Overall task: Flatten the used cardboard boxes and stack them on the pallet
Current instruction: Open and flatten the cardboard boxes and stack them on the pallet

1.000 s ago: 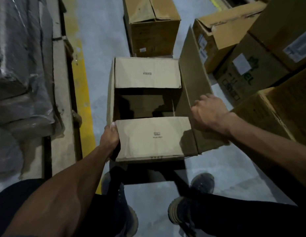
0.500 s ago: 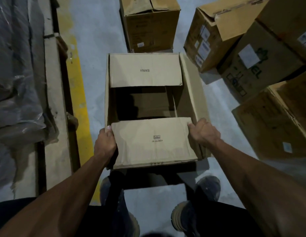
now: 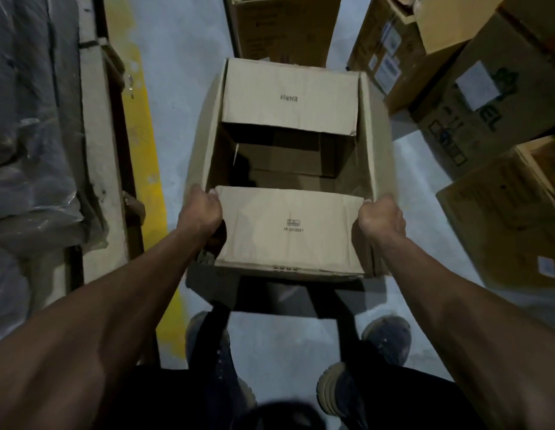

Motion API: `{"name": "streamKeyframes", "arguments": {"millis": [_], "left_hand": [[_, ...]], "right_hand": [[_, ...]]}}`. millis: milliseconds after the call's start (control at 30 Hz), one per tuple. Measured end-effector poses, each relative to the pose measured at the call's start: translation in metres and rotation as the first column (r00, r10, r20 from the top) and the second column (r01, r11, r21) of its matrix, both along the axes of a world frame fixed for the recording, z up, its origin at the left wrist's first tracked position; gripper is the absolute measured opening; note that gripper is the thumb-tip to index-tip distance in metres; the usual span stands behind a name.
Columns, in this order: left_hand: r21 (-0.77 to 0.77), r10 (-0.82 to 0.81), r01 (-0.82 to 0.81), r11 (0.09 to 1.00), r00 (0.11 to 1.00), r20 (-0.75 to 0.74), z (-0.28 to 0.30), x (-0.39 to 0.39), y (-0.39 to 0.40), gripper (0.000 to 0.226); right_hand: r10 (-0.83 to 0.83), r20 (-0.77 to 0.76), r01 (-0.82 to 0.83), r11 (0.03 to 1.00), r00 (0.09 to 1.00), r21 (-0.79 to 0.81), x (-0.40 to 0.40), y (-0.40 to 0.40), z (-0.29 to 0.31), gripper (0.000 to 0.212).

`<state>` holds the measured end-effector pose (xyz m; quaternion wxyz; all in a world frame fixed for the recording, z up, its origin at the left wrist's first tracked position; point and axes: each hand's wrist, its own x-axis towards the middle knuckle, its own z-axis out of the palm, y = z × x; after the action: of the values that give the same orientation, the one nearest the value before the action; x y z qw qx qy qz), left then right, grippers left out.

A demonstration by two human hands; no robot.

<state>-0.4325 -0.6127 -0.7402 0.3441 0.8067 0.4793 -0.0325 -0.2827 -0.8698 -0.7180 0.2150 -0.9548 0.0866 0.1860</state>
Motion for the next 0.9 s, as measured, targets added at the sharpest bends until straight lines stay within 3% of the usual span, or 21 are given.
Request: {"name": "streamKeyframes", "arguments": {"millis": [100,167,267,367,500,700,800,900], "left_hand": [[0.251,-0.261,0.276,0.928,0.961,-0.095,0.005,0.009,-0.006,0.062],[0.328,-0.464,0.515,0.792,0.857,-0.224,0.005,0.019,-0.013,0.063],[0.226,-0.663,0.741,0.633,0.669,-0.336,-0.001,0.033,-0.02,0.06],[0.213,-0.682,0.789,0.576,0.608,-0.406,0.001,0.041,-0.021,0.054],[0.322,-0.681,0.783,0.532,0.621,-0.387,0.027,0.045,-0.019,0.049],[0.398,-0.746,0.75,0.528,0.634,-0.204,0.089,0.039,-0.011,0.039],[0.333,-0.801,0.797,0.503,0.575,-0.166,0.123,0.022,-0.011,0.046],[0.143,-0.853,0.882,0.449,0.471,-0.226,0.152,0.004,-0.02,0.05]], "right_hand": [[0.309,0.215,-0.291,0.95,0.927,-0.109,-0.004,0.019,0.005,0.053],[0.52,0.181,-0.499,0.854,0.835,-0.149,-0.002,0.034,0.006,0.057],[0.661,-0.012,-0.659,0.747,0.75,-0.088,-0.004,0.053,0.005,0.055],[0.692,-0.173,-0.709,0.703,0.7,-0.06,-0.006,0.058,0.001,0.049],[0.695,0.002,-0.692,0.716,0.719,-0.092,-0.006,0.052,0.019,0.037],[0.621,0.135,-0.621,0.783,0.772,-0.048,-0.008,0.048,0.08,0.048],[0.661,0.063,-0.661,0.75,0.748,-0.02,-0.015,0.035,0.113,0.047],[0.741,-0.127,-0.733,0.671,0.66,0.107,-0.026,0.02,0.137,0.03]]}}
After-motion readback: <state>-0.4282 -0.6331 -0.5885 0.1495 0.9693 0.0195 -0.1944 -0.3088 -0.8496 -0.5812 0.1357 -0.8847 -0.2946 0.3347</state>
